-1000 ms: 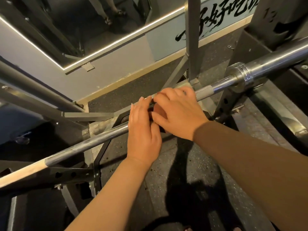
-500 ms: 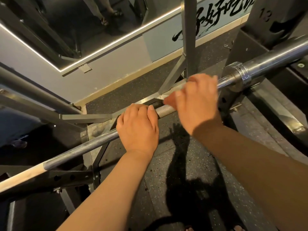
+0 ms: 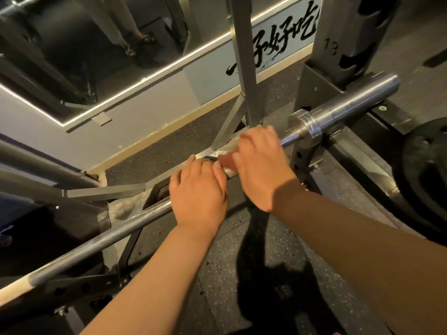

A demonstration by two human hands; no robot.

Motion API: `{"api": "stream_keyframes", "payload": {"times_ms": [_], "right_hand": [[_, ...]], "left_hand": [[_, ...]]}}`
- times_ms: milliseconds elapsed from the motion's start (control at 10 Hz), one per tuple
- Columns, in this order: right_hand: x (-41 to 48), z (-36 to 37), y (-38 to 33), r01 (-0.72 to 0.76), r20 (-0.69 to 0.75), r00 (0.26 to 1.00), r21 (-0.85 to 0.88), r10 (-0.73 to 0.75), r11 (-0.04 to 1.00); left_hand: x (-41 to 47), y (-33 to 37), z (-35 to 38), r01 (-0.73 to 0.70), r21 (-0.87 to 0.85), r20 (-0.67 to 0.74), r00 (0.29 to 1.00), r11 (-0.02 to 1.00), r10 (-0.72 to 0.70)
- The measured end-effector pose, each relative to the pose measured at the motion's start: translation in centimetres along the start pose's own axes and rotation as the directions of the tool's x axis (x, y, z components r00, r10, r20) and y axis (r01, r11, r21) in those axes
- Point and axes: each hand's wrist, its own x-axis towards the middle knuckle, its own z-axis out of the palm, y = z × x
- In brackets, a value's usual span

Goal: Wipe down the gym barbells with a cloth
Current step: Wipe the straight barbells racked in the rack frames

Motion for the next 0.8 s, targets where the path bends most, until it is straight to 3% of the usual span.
{"api": "stream_keyframes", "payload": {"times_ms": [100, 200, 300, 400, 600, 700, 800], "right_hand": [[0.4, -1.3, 3.1, 0.087, 0.071, 0.994, -0.006, -0.087, 0.996], [0.3, -1.9, 4.8, -0.061, -0.019, 0.998, 0.016, 0.062, 0.998], [-0.8, -1.1, 3.7, -0.105, -0.056, 0.992, 0.182, 0.117, 0.978], [-1.7, -0.2, 4.1, 0.023, -0.194, 0.981, 0.216, 0.02, 0.976], [-1.3, -2.2, 5.3, 0.061, -0.032, 0.998, 0.21, -0.055, 0.976], [-1.9, -3.3, 5.4, 0.092, -0.145, 0.987, 0.186, -0.065, 0.978], [-2.3, -3.7, 5.1, -0.178, 0.023, 0.976, 0.661, 0.217, 0.729]], "left_hand": [[1.4, 1.8, -0.2, -0.048, -0.015, 0.088, 0.995, 0.999, 0.049], [1.8, 2.0, -0.2, -0.014, -0.004, 0.103, 0.995, 1.0, 0.014], [1.6, 2.1, -0.1, 0.01, 0.027, 0.109, 0.994, 1.0, -0.013], [1.3, 2.4, -0.1, 0.013, 0.048, 0.121, 0.993, 0.999, -0.019], [1.8, 2.8, -0.8, 0.049, 0.058, 0.194, 0.979, 0.997, -0.059], [1.8, 2.8, -1.0, 0.052, 0.053, 0.19, 0.98, 0.997, -0.061], [1.8, 2.8, -1.1, 0.048, 0.047, 0.186, 0.981, 0.998, -0.056]]}}
